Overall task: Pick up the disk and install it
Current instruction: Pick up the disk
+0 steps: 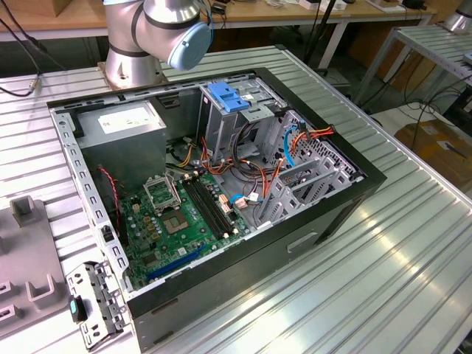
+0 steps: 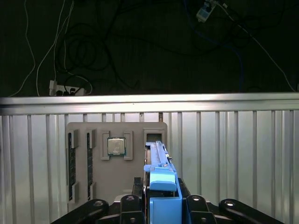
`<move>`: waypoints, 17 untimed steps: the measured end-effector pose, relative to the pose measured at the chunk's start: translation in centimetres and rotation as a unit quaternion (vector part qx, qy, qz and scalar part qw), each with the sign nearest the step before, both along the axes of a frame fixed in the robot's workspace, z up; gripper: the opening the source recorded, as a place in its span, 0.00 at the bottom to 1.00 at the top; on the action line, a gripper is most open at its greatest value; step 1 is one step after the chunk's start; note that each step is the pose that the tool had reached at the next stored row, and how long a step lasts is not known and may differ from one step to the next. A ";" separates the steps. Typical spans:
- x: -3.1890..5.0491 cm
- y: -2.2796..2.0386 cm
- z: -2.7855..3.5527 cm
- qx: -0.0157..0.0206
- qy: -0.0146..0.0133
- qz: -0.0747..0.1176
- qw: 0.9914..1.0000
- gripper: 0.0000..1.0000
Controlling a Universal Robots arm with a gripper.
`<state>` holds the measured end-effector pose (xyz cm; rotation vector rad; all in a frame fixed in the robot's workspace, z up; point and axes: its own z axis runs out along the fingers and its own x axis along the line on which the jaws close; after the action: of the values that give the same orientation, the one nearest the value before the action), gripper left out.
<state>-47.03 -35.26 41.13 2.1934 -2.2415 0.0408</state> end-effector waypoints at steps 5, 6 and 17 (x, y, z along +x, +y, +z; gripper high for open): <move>0.00 0.00 0.25 0.000 0.000 0.000 1.000 0.37; 0.00 0.00 0.33 0.000 0.000 0.000 1.000 0.37; 0.00 0.00 1.53 0.000 0.000 0.000 1.000 0.37</move>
<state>-47.03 -35.26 42.67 2.1930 -2.2412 0.0400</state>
